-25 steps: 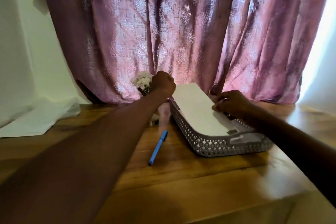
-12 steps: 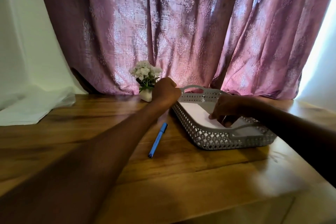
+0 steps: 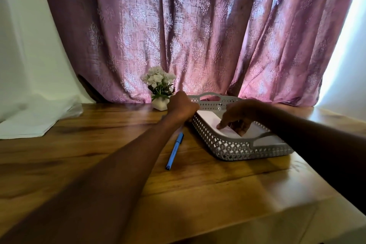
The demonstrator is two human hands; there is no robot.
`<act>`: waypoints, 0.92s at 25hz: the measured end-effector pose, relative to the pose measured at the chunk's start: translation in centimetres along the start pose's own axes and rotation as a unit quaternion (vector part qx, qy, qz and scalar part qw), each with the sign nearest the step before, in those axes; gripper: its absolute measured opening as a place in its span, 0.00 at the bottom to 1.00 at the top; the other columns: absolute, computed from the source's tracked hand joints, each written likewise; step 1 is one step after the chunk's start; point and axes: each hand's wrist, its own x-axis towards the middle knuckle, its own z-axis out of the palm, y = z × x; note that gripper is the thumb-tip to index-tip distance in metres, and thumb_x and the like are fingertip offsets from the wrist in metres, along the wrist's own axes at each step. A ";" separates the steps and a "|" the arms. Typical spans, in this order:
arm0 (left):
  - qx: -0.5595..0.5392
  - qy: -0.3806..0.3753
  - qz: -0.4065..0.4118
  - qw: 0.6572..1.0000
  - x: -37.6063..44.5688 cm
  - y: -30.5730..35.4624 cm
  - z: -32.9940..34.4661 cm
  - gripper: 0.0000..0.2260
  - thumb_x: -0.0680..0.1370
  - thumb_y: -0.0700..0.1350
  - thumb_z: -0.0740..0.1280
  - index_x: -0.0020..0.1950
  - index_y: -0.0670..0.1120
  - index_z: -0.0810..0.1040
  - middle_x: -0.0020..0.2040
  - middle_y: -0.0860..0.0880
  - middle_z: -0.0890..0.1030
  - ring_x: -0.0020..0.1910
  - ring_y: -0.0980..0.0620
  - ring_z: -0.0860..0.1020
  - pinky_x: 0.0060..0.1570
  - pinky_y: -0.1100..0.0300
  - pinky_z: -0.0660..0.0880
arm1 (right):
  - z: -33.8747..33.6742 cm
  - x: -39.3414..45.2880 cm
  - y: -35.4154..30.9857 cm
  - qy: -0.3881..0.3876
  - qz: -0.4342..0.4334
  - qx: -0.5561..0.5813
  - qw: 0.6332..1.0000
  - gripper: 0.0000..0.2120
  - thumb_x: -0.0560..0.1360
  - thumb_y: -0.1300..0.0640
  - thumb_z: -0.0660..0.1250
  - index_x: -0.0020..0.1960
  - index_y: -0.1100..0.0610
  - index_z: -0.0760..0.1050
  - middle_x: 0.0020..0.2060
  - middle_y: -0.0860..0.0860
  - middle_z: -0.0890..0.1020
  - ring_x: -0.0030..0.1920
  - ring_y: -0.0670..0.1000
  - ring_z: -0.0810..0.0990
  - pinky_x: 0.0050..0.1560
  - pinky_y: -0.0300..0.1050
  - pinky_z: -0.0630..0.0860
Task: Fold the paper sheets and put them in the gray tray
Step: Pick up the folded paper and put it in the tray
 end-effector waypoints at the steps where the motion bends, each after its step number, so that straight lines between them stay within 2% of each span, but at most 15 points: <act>1: 0.003 0.003 0.003 1.000 0.1 0.0 0.0 0.15 0.73 0.42 0.74 0.57 0.36 0.81 0.53 0.39 0.85 0.51 0.40 0.84 0.49 0.44 0.84 | 0.0 0.2 0.0 -0.001 -0.002 -0.005 1.000 0.21 0.77 0.55 0.74 0.64 0.67 0.74 0.42 0.58 0.78 0.42 0.57 0.80 0.56 0.56 0.81; 4: 0.016 0.007 0.018 1.000 0.3 -0.4 0.0 0.13 0.75 0.46 0.74 0.55 0.39 0.80 0.51 0.41 0.85 0.48 0.41 0.85 0.49 0.45 0.84 | 0.3 -0.3 -0.1 0.025 -0.022 -0.050 0.998 0.18 0.77 0.52 0.75 0.57 0.64 0.75 0.40 0.58 0.80 0.38 0.55 0.81 0.45 0.52 0.84; 6: 0.018 0.037 0.035 0.999 0.3 -0.6 -0.7 0.11 0.78 0.52 0.71 0.49 0.44 0.80 0.44 0.46 0.85 0.43 0.43 0.85 0.45 0.48 0.83 | 0.3 -1.5 -0.2 0.143 -0.090 -0.169 0.971 0.18 0.77 0.51 0.73 0.60 0.62 0.75 0.45 0.57 0.83 0.40 0.55 0.84 0.41 0.48 0.85; 7: 0.030 0.066 0.049 0.996 0.2 -0.7 -1.3 0.10 0.80 0.53 0.69 0.45 0.46 0.80 0.41 0.49 0.83 0.42 0.45 0.84 0.41 0.53 0.80 | 0.4 -2.4 -0.5 0.229 -0.140 -0.221 0.938 0.16 0.77 0.51 0.71 0.60 0.60 0.77 0.48 0.57 0.84 0.44 0.56 0.84 0.43 0.49 0.84; 8: 0.044 0.097 0.066 0.992 0.1 -0.8 -2.0 0.10 0.80 0.52 0.67 0.43 0.48 0.79 0.39 0.51 0.82 0.42 0.46 0.83 0.37 0.57 0.75 | 0.6 -3.6 -1.1 0.302 -0.176 -0.230 0.908 0.13 0.77 0.52 0.70 0.57 0.58 0.78 0.50 0.57 0.84 0.46 0.58 0.83 0.45 0.50 0.83; 9: 0.053 0.117 0.083 0.988 0.0 -1.0 -2.8 0.10 0.81 0.50 0.67 0.42 0.49 0.79 0.39 0.51 0.81 0.42 0.47 0.82 0.34 0.59 0.70 | 0.8 -4.7 -2.0 0.351 -0.209 -0.207 0.889 0.08 0.76 0.53 0.69 0.51 0.57 0.78 0.49 0.57 0.84 0.45 0.58 0.83 0.45 0.51 0.82; 10: 0.050 0.124 0.103 0.986 -0.1 -1.2 -3.6 0.09 0.81 0.49 0.66 0.43 0.50 0.80 0.40 0.50 0.83 0.42 0.47 0.82 0.34 0.58 0.69 | 1.3 -6.0 -2.9 0.379 -0.238 -0.173 0.877 0.05 0.76 0.54 0.69 0.46 0.56 0.76 0.47 0.57 0.83 0.42 0.58 0.82 0.44 0.51 0.82; 12: 0.019 0.116 0.150 0.982 -0.6 -1.3 -5.5 0.08 0.81 0.48 0.67 0.45 0.49 0.83 0.40 0.49 0.85 0.40 0.48 0.83 0.39 0.54 0.76 | 2.9 -8.3 -4.8 0.396 -0.281 -0.131 0.864 0.07 0.76 0.54 0.67 0.42 0.56 0.75 0.44 0.57 0.83 0.41 0.59 0.82 0.41 0.51 0.81; 14: 0.015 0.114 0.183 0.976 -1.5 -1.6 -7.7 0.08 0.80 0.50 0.67 0.43 0.50 0.83 0.36 0.50 0.84 0.38 0.49 0.83 0.42 0.51 0.80 | 5.2 -9.9 -6.2 0.376 -0.309 -0.096 0.868 0.09 0.74 0.52 0.66 0.45 0.58 0.79 0.45 0.58 0.83 0.43 0.61 0.83 0.41 0.50 0.79; 17: 0.125 0.116 0.222 0.960 -3.2 -4.9 -12.4 0.10 0.80 0.54 0.66 0.45 0.51 0.82 0.35 0.52 0.82 0.38 0.49 0.82 0.39 0.54 0.77 | 8.3 -10.4 -7.6 0.347 -0.313 -0.057 0.882 0.12 0.74 0.50 0.67 0.50 0.57 0.82 0.47 0.59 0.84 0.48 0.62 0.83 0.45 0.50 0.80; 19: 0.203 0.086 0.211 0.952 -4.7 -9.0 -15.8 0.11 0.80 0.57 0.67 0.56 0.53 0.83 0.45 0.52 0.85 0.47 0.48 0.84 0.44 0.56 0.76 | 9.4 -9.3 -8.4 0.327 -0.304 -0.036 0.894 0.15 0.74 0.49 0.69 0.56 0.58 0.80 0.52 0.58 0.84 0.53 0.61 0.82 0.50 0.51 0.80; 20: 0.243 0.060 0.191 0.949 -5.5 -11.1 -17.4 0.16 0.79 0.60 0.68 0.63 0.55 0.81 0.55 0.52 0.85 0.56 0.48 0.82 0.52 0.54 0.77 | 9.9 -8.7 -9.0 0.314 -0.300 -0.036 0.900 0.18 0.74 0.48 0.70 0.58 0.59 0.79 0.55 0.59 0.83 0.56 0.61 0.81 0.52 0.51 0.79; 22: 0.313 -0.010 0.125 0.941 -6.5 -14.3 -19.4 0.31 0.75 0.70 0.65 0.76 0.61 0.70 0.74 0.55 0.75 0.73 0.49 0.73 0.71 0.45 0.68 | 10.4 -7.1 -10.2 0.303 -0.295 -0.058 0.904 0.21 0.74 0.47 0.71 0.60 0.61 0.77 0.57 0.59 0.82 0.58 0.60 0.80 0.54 0.50 0.78; 23: 0.339 -0.053 0.081 0.936 -6.5 -15.0 -19.6 0.37 0.74 0.75 0.61 0.79 0.62 0.64 0.78 0.56 0.69 0.77 0.50 0.67 0.75 0.41 0.60 | 10.5 -6.3 -10.7 0.300 -0.290 -0.067 0.906 0.21 0.74 0.47 0.72 0.59 0.61 0.77 0.57 0.59 0.82 0.57 0.60 0.80 0.53 0.49 0.78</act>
